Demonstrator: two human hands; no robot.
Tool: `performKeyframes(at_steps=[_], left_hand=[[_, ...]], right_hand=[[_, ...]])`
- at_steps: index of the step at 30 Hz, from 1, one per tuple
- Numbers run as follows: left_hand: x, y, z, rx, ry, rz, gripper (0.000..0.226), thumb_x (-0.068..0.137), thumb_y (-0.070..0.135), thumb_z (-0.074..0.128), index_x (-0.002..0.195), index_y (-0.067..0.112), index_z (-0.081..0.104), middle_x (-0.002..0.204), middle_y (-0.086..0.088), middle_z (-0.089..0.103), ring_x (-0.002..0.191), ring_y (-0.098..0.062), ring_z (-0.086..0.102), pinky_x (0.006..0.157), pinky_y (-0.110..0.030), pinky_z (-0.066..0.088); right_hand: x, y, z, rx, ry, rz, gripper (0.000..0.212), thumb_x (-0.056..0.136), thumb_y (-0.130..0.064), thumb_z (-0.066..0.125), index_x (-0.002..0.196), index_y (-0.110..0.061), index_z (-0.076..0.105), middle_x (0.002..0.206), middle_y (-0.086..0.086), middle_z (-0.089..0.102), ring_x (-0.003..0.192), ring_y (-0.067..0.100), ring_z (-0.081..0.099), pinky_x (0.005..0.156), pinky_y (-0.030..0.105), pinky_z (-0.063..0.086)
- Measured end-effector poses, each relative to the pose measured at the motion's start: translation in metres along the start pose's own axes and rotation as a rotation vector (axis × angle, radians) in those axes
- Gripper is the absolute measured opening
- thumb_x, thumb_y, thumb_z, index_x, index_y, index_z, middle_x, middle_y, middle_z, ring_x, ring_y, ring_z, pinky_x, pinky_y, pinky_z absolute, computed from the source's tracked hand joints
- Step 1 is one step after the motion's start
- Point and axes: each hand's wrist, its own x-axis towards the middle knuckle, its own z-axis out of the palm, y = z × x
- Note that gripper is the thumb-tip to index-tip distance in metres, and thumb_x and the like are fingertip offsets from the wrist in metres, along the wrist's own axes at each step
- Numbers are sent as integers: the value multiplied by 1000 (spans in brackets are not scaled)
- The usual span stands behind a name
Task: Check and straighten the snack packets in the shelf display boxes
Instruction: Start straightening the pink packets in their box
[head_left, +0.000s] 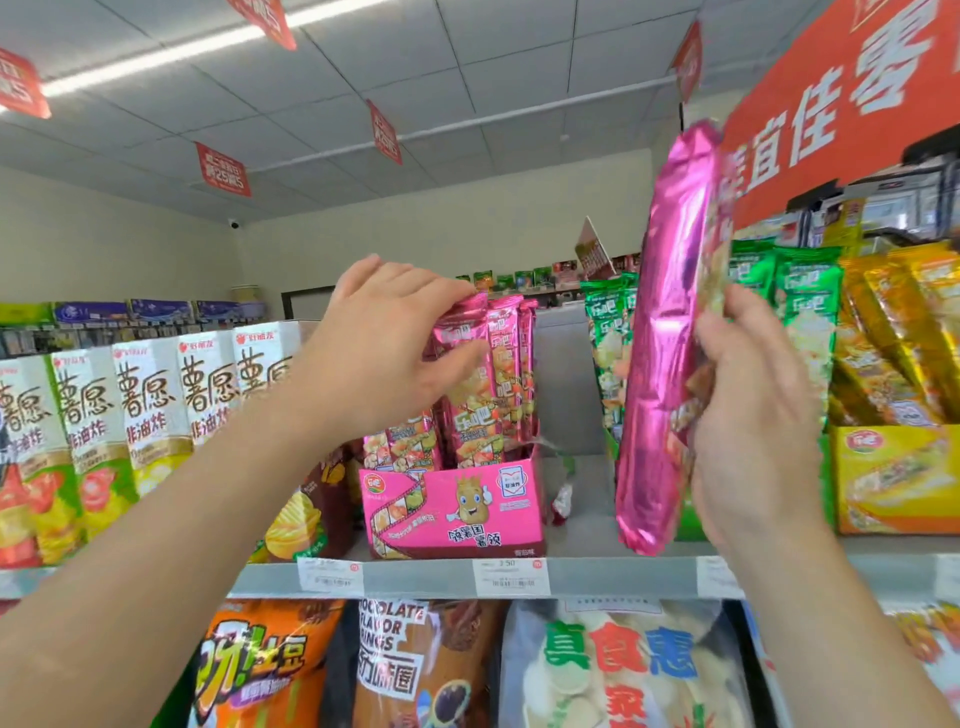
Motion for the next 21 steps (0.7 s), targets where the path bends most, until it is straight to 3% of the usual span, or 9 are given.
performKeyframes(at_steps=[2,4,7,9,12,14,16,18,21], left_hand=[[-3,4,1,-27,52,-7,52,85,47,53,125,15,62,114,-4,66,116,-28,55,110,-54,28],[-7,9,1,-48,130,6,44,87,39,56,122,13,64,116,-5,65,117,-30,55,110,-55,29],[-17,25,1,-71,303,54,28,90,19,61,113,6,69,108,-12,66,105,-35,58,98,-48,40],[-29,45,0,-154,382,87,19,91,15,59,101,6,73,96,-10,67,92,-30,59,85,-39,44],[-59,87,1,-525,143,-12,24,92,40,50,90,23,68,78,10,65,74,-6,58,69,-32,47],[-77,113,12,-783,-17,-140,29,87,55,50,96,28,58,79,11,68,72,-4,63,66,-31,49],[-91,129,26,-1048,-46,-265,28,82,52,61,97,31,50,81,7,71,69,-7,65,64,-32,52],[-101,141,37,-1263,-34,-389,31,77,42,71,98,32,50,83,5,72,69,-10,65,65,-29,50],[-114,155,45,-1358,-2,-470,37,70,44,74,102,45,55,97,10,72,82,-11,69,72,-22,51]], right_hand=[[-12,3,-8,-84,-21,92,35,89,-52,46,110,-32,66,97,3,71,74,14,67,65,29,55],[-21,4,-15,-151,-104,135,41,83,-64,51,107,-34,66,89,-2,72,70,9,66,61,24,54],[-33,1,-18,-105,-156,243,22,77,-54,70,93,-40,69,69,0,69,59,11,64,53,26,52],[-41,0,-19,16,-137,311,23,69,-47,71,89,-37,72,70,5,71,60,15,67,52,26,54],[-51,1,-18,178,-121,369,26,65,-37,70,89,-27,76,80,9,74,70,19,71,60,28,59],[-57,4,-17,270,-102,405,30,68,-31,68,94,-16,73,85,12,73,75,23,69,68,36,59],[-62,6,-16,290,-85,415,35,71,-28,65,100,-8,67,90,16,72,80,25,68,75,40,57],[-67,7,-17,277,-55,425,38,73,-29,63,103,-6,66,92,17,74,80,23,70,71,34,59],[-74,7,-19,297,-47,460,37,78,-32,59,103,-7,68,97,17,74,86,24,73,66,30,59]])
